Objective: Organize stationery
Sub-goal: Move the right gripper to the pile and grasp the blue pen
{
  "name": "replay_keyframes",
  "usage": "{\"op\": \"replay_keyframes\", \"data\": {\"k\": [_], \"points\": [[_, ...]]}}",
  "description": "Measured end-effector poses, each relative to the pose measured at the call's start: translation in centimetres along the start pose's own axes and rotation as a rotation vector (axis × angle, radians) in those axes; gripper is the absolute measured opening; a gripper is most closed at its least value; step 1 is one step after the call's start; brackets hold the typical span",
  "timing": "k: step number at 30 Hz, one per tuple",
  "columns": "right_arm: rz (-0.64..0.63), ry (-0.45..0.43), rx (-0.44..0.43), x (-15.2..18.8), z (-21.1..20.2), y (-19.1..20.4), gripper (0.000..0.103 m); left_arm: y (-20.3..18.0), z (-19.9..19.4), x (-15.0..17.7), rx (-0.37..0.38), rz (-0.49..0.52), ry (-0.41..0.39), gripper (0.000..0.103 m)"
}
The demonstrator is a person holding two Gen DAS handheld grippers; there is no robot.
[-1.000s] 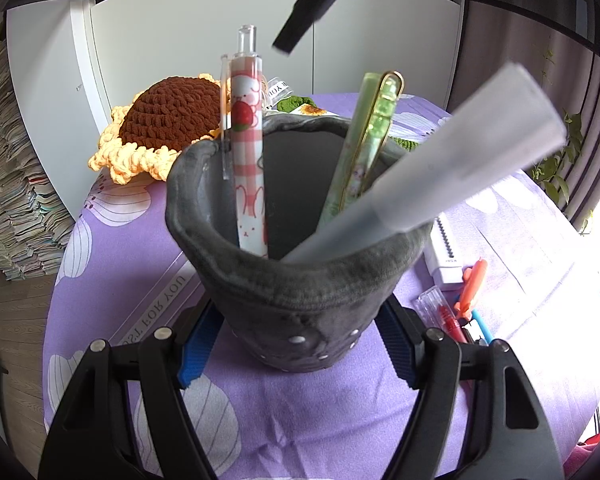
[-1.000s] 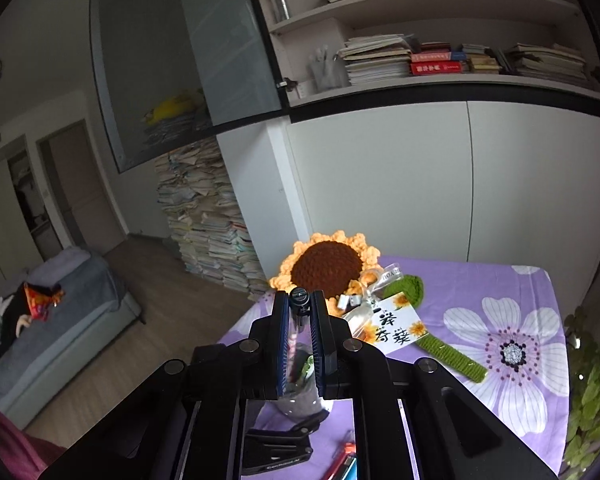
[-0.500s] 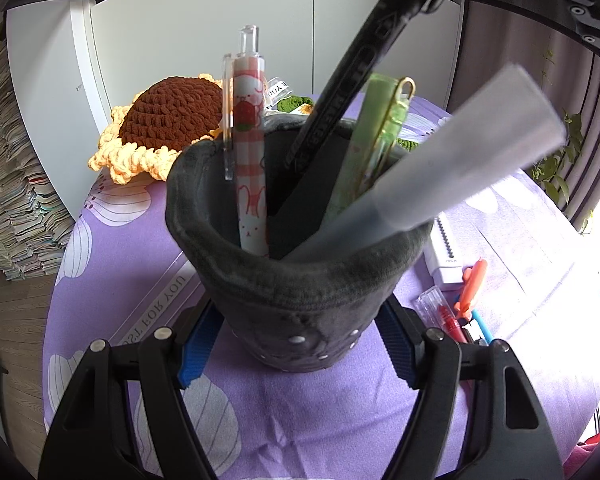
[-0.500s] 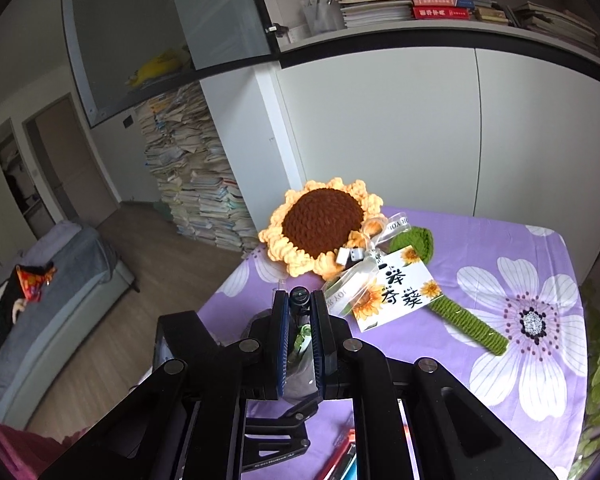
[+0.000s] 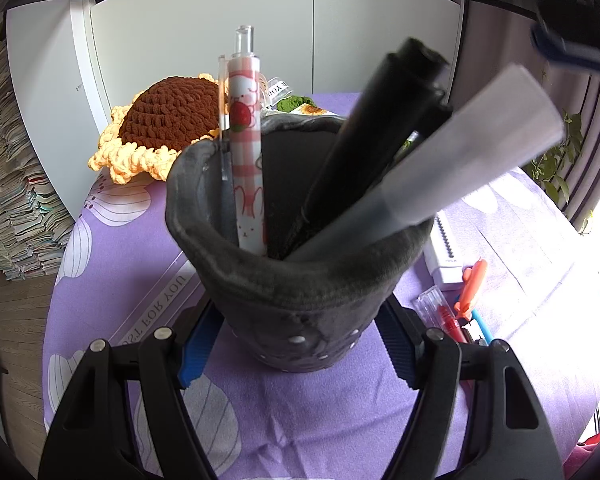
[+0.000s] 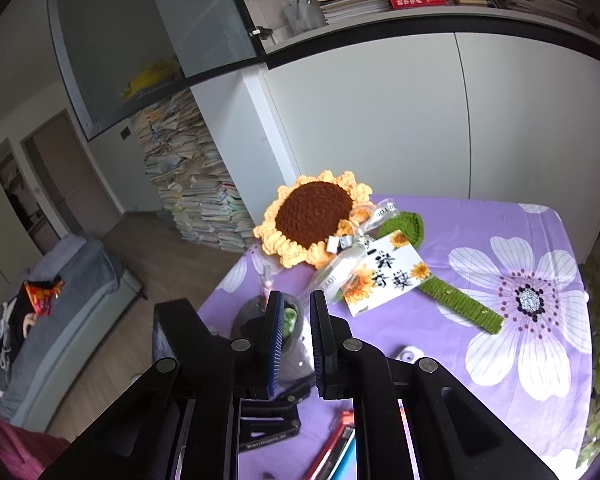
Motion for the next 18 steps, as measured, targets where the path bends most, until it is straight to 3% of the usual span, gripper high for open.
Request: {"op": "replay_keyframes", "data": {"k": [5,8,18], "points": [[0.080,0.181,0.087,5.0,1.5,-3.2,0.012,0.0,0.0,0.0,0.001,0.000,0.000,0.072],[0.154,0.267,0.095,8.0,2.5,-4.8,0.012,0.0,0.0,0.0,0.002,-0.002,0.001,0.073],[0.215,0.369,0.116,12.3,3.5,-6.0,0.012,0.0,0.0,0.0,0.003,-0.003,0.001,0.072]]}}
Point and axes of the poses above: each gripper's, at about its wrist camera, not at the fingertips, and z roughly the way its jaws point, y to its left, x to its underside, the point moved 6 cm from there along z, roughly the way its jaws point, and after that the axes turned 12 degrees about -x, right-handed, at the moved point
